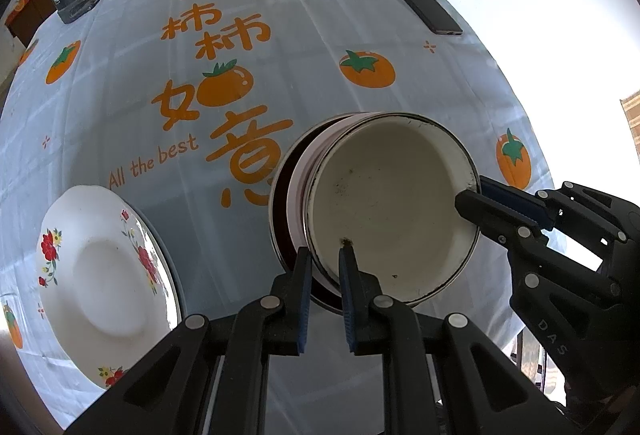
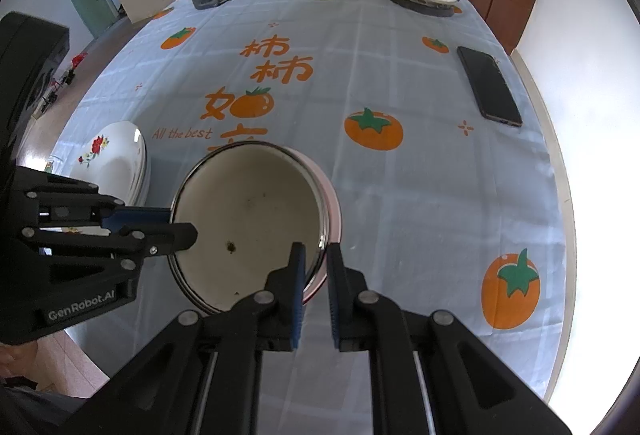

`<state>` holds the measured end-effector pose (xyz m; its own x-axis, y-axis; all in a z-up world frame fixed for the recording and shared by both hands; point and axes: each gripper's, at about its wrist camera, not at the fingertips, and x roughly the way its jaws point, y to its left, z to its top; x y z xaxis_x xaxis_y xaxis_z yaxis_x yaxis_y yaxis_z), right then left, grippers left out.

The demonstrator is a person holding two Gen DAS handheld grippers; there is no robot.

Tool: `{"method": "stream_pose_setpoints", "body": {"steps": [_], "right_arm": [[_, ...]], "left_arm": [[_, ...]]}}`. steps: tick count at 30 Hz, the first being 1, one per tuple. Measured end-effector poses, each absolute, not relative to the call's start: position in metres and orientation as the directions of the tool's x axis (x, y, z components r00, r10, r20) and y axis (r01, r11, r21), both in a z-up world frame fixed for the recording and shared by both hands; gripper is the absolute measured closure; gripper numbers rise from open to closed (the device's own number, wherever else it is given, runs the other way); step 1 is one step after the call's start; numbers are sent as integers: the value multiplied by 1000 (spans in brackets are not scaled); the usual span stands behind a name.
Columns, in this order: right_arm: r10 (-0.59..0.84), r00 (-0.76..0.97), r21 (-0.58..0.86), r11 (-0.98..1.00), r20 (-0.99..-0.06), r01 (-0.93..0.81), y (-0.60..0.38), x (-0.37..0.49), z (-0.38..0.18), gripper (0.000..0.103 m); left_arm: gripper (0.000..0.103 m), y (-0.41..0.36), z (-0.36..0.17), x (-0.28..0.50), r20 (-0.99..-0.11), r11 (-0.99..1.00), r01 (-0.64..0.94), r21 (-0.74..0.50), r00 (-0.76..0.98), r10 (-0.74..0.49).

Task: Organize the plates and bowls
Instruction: 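Lower the cream enamel basin with both grippers into the pink bowl, then open both grippers to release the cream enamel basin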

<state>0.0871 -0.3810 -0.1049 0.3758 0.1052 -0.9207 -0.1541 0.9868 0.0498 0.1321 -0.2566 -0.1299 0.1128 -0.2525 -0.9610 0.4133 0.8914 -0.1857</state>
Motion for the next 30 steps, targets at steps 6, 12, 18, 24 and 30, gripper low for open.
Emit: {"method": "stream_pose_setpoints", "body": {"steps": [6, 12, 18, 24, 30], "right_arm": [[104, 377, 48, 987, -920, -154, -381, 87, -105, 93], [100, 379, 43, 987, -920, -156, -380, 87, -104, 92], [101, 381, 43, 987, -919, -158, -381, 86, -104, 90], [118, 434, 56, 987, -893, -154, -382, 84, -93, 51], [102, 434, 45, 989, -895, -139, -383, 84, -93, 49]], "left_arm": [[88, -257, -130, 132, -961, 892, 412, -186, 113, -253], [88, -257, -130, 131, -960, 891, 415, -185, 115, -253], [85, -256, -129, 130, -957, 889, 414, -194, 118, -264], [63, -257, -121, 125, -952, 886, 420, -195, 137, -275], [63, -258, -116, 122, -951, 888, 420, -189, 146, -272]]}}
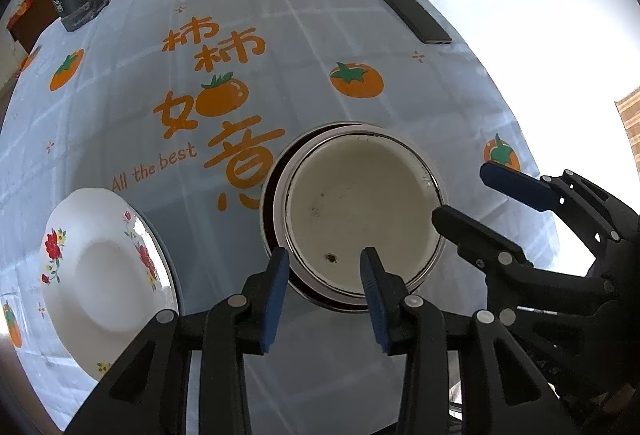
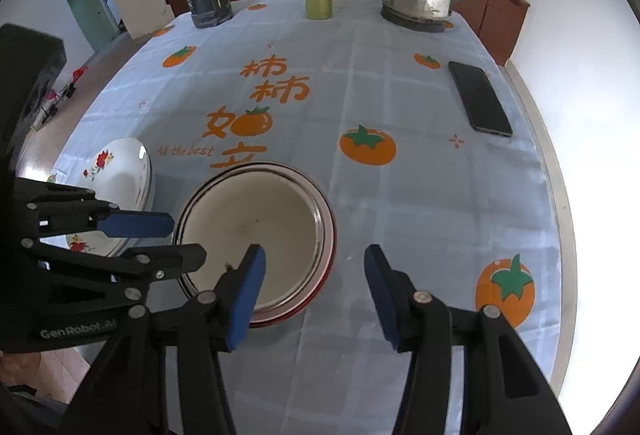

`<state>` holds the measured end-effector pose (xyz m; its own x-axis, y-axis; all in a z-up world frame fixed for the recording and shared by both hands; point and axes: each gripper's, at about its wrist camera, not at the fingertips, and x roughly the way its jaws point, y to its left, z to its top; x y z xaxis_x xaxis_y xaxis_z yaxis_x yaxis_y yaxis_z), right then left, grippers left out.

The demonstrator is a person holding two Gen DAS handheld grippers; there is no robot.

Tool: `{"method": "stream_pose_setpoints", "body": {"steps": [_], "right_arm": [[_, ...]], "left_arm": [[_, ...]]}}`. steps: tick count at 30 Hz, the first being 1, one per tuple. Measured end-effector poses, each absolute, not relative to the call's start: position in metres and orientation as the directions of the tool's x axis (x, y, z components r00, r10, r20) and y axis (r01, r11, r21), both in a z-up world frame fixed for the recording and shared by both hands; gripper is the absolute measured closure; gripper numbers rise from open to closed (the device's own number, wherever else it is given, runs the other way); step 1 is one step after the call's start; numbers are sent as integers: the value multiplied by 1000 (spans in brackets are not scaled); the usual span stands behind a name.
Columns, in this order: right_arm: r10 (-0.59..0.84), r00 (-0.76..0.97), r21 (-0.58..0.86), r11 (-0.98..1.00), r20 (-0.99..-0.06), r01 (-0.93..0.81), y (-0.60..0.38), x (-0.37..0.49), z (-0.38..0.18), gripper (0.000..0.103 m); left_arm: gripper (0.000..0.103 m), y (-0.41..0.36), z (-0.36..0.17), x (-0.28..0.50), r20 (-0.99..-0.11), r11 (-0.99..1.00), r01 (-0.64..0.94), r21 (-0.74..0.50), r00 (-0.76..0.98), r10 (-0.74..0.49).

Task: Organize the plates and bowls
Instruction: 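Open both grippers to release the cream enamel basin, then close both grippers on the rim of the nested bowl stack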

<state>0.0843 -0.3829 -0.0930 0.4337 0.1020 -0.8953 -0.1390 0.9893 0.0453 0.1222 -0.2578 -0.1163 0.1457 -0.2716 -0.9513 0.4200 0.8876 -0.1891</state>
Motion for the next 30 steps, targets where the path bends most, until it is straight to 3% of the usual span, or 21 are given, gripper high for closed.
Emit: {"method": "stream_pose_setpoints", "body": {"steps": [7, 21, 30], "right_arm": [[105, 434, 51, 990, -895, -133, -386, 80, -93, 43], [117, 428, 79, 991, -896, -105, -392, 81, -97, 43], [127, 397, 99, 991, -909, -89, -391, 92, -110, 58]], "left_arm": [[63, -255, -116, 123, -955, 898, 403, -179, 149, -257], [63, -246, -126, 126, -961, 918, 352, -181, 133, -241], [63, -246, -135, 133, -960, 920, 333, -206, 115, -257]]}}
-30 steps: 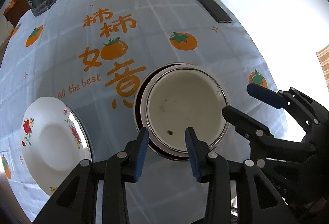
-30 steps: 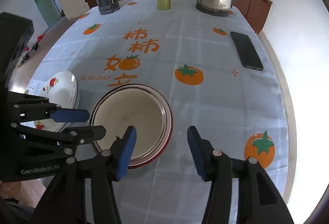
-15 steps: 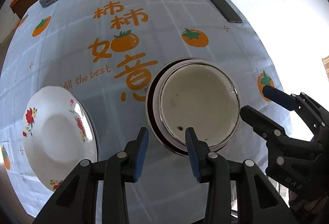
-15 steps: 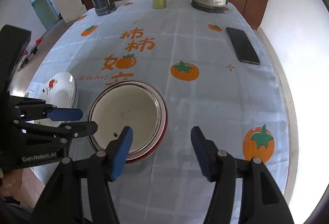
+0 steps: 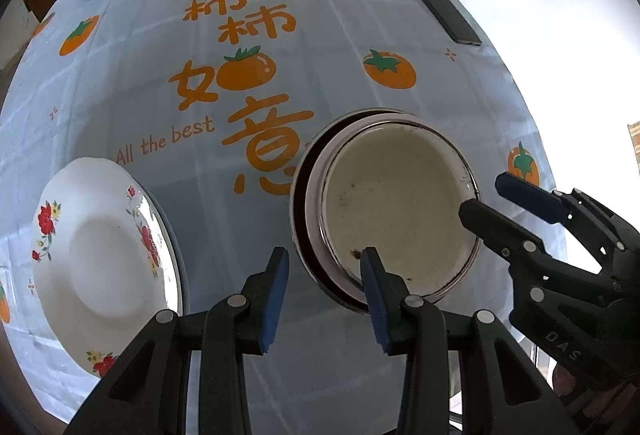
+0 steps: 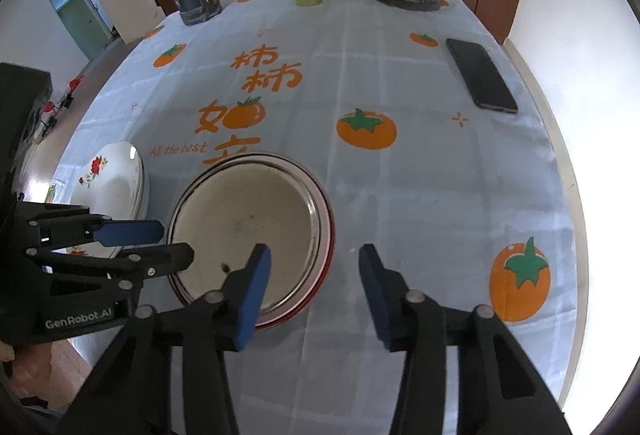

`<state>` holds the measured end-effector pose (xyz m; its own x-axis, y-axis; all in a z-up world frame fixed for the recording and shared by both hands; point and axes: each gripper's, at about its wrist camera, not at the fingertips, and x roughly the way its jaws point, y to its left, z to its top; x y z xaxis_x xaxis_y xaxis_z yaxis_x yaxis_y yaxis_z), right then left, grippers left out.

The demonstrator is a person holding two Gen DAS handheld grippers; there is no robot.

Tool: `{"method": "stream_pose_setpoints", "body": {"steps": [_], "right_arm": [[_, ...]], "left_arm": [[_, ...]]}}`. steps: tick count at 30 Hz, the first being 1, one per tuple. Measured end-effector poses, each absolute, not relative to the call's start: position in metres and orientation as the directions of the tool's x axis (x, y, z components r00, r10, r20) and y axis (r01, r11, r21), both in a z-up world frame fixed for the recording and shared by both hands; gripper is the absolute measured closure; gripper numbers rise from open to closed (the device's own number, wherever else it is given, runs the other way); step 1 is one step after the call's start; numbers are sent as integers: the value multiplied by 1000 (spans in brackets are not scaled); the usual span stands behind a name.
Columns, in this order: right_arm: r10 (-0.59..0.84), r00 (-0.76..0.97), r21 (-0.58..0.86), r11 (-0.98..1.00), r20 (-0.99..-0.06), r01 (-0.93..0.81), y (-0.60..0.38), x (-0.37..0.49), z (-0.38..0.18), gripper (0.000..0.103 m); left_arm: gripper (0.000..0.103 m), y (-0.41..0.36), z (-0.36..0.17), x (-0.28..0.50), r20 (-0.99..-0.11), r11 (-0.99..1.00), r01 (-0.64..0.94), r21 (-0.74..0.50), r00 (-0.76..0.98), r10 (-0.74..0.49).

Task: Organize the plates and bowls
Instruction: 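Close both grippers on the rim of the nested bowl stack, then lift the nested bowl stack with both grippers over the floral plate stack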

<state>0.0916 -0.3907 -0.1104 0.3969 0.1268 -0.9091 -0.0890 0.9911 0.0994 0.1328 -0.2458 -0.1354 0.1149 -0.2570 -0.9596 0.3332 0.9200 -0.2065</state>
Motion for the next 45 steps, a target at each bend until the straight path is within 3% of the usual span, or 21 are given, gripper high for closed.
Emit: {"method": "stream_pose_setpoints", "body": {"steps": [3, 6, 21, 45], "right_arm": [[131, 386, 107, 991, -913, -85, -390, 93, -116, 62], [142, 368, 119, 989, -919, -85, -389, 96, -123, 80], [151, 376, 131, 988, -914, -77, -388, 95, -123, 82], [144, 369, 100, 986, -918, -136, -366, 94, -101, 82]], "left_arm": [[63, -245, -138, 135, -959, 920, 330, -211, 110, -260], [63, -246, -141, 136, -959, 918, 333, -215, 104, -263], [70, -244, -148, 136, -968, 919, 340, -197, 84, -238], [70, -219, -122, 117, -964, 931, 292, -221, 81, -255]]}}
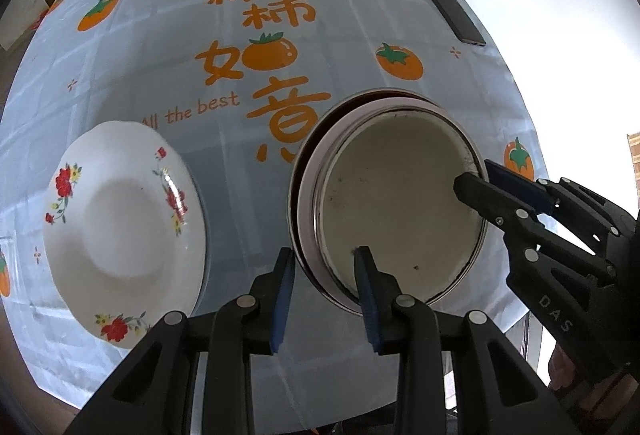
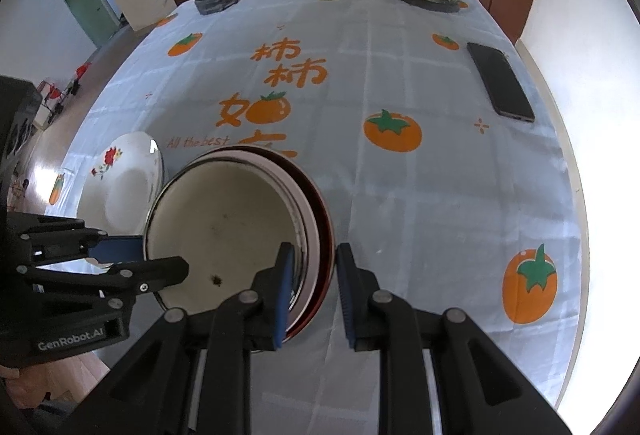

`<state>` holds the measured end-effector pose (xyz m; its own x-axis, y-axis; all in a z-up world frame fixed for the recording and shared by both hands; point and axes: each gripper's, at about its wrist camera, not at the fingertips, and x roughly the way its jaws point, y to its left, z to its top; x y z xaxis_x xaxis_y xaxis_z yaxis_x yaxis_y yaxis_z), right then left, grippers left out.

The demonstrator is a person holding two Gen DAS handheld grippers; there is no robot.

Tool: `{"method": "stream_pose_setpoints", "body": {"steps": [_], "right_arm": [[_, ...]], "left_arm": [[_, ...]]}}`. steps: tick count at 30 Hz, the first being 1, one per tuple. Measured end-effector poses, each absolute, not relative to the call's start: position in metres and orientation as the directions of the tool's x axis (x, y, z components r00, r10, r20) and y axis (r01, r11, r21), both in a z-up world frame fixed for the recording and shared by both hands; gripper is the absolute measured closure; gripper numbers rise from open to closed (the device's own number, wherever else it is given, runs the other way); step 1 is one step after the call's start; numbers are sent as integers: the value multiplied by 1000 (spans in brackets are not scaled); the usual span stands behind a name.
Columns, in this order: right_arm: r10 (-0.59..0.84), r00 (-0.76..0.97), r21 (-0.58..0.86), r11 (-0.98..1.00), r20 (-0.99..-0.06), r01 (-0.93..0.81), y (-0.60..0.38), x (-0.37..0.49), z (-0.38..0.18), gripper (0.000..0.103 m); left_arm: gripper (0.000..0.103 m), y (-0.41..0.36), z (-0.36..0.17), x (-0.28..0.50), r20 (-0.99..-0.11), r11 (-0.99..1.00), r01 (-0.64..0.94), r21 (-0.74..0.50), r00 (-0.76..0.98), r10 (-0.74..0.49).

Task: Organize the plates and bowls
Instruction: 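Lift the nested bowl stack with both grippers over the floral plate stack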

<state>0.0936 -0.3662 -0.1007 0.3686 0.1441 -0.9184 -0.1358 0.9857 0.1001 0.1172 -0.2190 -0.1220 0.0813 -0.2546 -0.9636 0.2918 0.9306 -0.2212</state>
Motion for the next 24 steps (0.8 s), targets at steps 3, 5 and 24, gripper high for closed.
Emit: {"method": "stream_pose_setpoints", "body": {"steps": [3, 5, 24], "right_arm": [[144, 374, 95, 985, -916, -147, -361, 92, -96, 82], [143, 375, 91, 984, -916, -154, -357, 93, -95, 82], [168, 380, 84, 970, -910, -229, -317, 99, -80, 82]], "left_arm": [[70, -215, -119, 115, -963, 932, 287, -221, 86, -255], [70, -211, -116, 114, -963, 934, 283, -220, 91, -255], [70, -169, -98, 113, -958, 950, 224, -219, 136, -253]]}}
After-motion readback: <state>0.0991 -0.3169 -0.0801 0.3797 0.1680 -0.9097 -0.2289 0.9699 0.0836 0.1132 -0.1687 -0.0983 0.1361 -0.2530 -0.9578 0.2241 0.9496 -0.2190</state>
